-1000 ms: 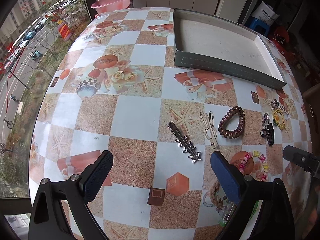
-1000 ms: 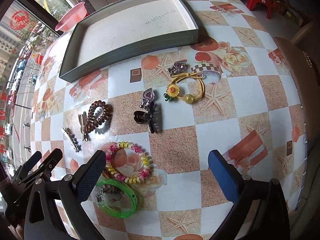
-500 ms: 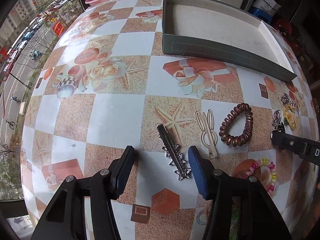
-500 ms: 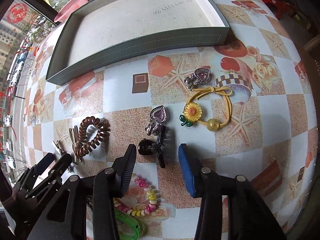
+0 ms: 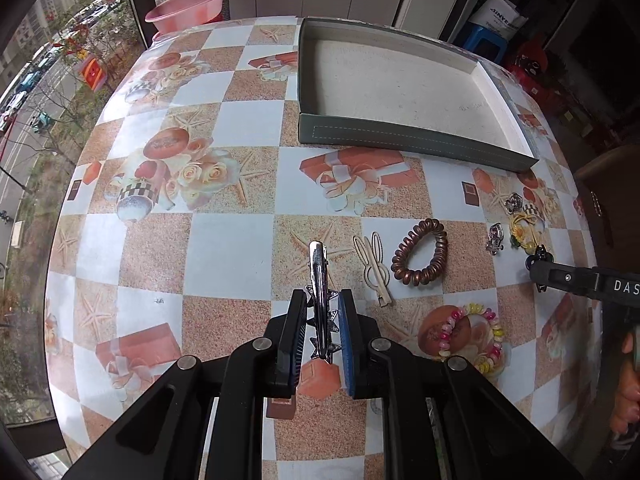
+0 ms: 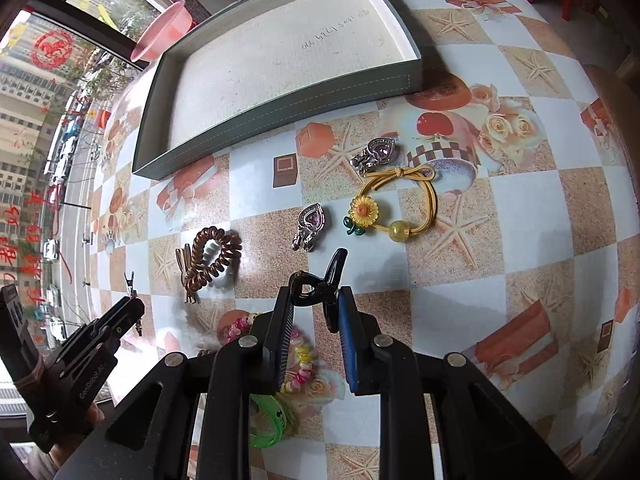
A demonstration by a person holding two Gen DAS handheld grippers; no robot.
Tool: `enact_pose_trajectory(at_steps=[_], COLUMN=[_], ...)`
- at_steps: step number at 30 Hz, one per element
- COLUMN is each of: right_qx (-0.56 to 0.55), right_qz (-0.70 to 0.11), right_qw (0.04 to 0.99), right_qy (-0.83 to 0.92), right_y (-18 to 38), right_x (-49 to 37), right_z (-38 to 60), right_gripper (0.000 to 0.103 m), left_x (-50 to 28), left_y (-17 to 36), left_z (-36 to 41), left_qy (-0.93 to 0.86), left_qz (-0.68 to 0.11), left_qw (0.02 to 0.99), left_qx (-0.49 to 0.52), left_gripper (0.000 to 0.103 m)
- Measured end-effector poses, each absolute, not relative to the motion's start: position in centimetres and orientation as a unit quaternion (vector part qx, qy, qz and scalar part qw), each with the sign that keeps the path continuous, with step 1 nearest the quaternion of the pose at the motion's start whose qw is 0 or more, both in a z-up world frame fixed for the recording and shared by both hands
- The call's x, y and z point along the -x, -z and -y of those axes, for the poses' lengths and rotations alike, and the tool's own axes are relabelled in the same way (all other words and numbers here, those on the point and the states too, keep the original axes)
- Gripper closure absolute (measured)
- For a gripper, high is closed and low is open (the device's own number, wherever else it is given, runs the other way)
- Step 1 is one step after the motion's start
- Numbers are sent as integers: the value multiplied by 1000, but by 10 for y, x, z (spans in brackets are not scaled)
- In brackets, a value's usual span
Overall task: Organize jewelry
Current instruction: 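Grasp the silver spiky barrette with the left tool while the right tool grasps the black claw clip, then carry the barrette with the left tool into the grey tray while the right tool drops the claw clip there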
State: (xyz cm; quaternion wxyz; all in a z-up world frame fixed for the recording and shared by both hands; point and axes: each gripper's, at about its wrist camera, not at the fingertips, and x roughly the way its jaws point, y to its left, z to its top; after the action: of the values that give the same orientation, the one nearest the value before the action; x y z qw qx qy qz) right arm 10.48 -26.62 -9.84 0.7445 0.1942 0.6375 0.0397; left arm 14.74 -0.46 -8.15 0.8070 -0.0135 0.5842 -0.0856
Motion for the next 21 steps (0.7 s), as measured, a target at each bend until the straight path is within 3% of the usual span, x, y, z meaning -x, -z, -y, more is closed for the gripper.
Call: enact_pose_trajectory(at_steps=[11, 21], right_qx=[-173, -142], right_qz=[-596, -600], right_qw=[781, 784], right_qy=[-69, -65], right_y=[36, 66], right_x=[-170, -249], right_z=[289, 294], right_gripper=[79, 79], left_x=[-230, -310], left_y=[27, 69], left_z=[43, 85], left_qy=[104, 76], left_qz=[-539, -544], left_qw=[836, 835], left_qx=[10, -14], left_gripper=[74, 74])
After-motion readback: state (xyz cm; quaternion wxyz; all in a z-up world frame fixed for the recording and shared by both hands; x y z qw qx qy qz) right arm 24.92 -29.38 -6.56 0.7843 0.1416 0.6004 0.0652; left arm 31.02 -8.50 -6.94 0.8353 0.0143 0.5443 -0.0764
